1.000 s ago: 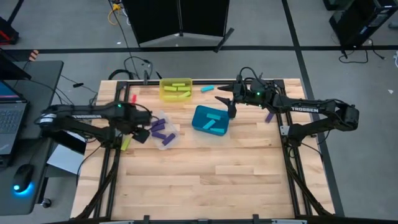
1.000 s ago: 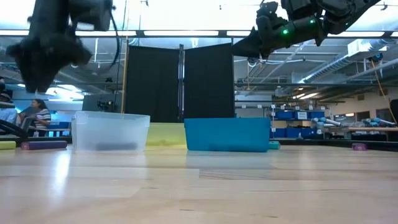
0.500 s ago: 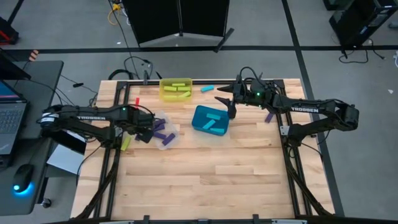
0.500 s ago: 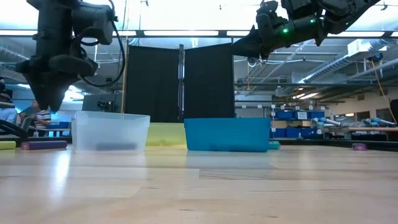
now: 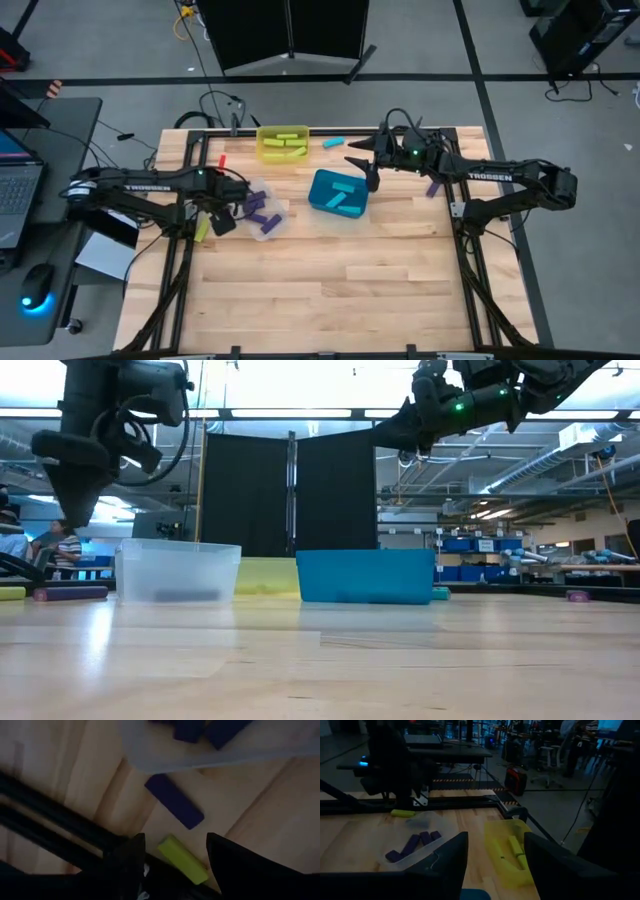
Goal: Sort blocks
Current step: Put the violet block into the transparent bin
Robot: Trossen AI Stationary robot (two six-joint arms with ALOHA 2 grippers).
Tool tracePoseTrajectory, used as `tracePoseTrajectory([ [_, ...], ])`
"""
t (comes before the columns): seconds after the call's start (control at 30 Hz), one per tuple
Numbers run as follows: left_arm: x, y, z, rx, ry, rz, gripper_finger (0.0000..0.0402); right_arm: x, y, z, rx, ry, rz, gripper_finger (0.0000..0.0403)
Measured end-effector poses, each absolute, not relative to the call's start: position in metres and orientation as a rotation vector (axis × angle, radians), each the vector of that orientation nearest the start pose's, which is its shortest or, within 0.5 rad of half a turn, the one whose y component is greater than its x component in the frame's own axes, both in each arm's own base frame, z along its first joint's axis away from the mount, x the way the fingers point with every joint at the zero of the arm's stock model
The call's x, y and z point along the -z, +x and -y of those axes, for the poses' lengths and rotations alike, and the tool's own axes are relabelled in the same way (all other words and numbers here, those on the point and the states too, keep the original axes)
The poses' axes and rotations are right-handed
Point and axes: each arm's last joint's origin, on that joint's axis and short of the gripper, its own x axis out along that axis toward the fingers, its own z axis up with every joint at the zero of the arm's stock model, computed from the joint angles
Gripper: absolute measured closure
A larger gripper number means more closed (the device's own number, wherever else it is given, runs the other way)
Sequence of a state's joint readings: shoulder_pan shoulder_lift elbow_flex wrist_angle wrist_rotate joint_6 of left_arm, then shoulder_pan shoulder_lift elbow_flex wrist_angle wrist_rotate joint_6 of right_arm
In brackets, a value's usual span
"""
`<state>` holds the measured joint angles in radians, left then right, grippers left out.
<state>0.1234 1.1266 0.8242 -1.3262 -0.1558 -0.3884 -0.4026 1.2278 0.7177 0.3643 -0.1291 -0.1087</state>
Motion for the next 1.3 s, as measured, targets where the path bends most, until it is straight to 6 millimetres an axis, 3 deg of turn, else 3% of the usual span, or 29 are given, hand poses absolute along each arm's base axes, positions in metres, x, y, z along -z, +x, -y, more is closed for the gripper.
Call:
tracePoseTrajectory([
  [0.2, -0.214, 0.169, -0.023, -0.398, -0.248, -1.649, 0.0181, -0.271, 0.253, 0.093, 0.231, -0.071, -0.152, 0.0199],
  [0.33, -0.200, 0.178, -0.025, -0.411, -0.264, -1.740, 0.0181, -0.271, 0.256, 0.086, 0.205, -0.063, -0.150, 0.0199],
  [0.63, -0.186, 0.172, -0.025, -0.460, -0.256, -1.817, 0.0181, -0.271, 0.260, 0.073, 0.155, -0.071, -0.149, 0.0199],
  [0.87, -0.206, 0.159, -0.024, -0.628, -0.360, -1.639, 0.0181, -0.271, 0.260, 0.071, 0.148, -0.086, -0.151, 0.0199],
  [1.17, -0.231, 0.136, -0.025, -0.970, -0.588, -1.279, 0.0183, -0.272, 0.260, 0.071, 0.147, -0.117, -0.147, 0.0199],
  [1.3, -0.239, 0.128, -0.028, -1.006, -0.667, -1.174, 0.0183, -0.272, 0.260, 0.071, 0.145, -0.140, -0.146, 0.0199],
])
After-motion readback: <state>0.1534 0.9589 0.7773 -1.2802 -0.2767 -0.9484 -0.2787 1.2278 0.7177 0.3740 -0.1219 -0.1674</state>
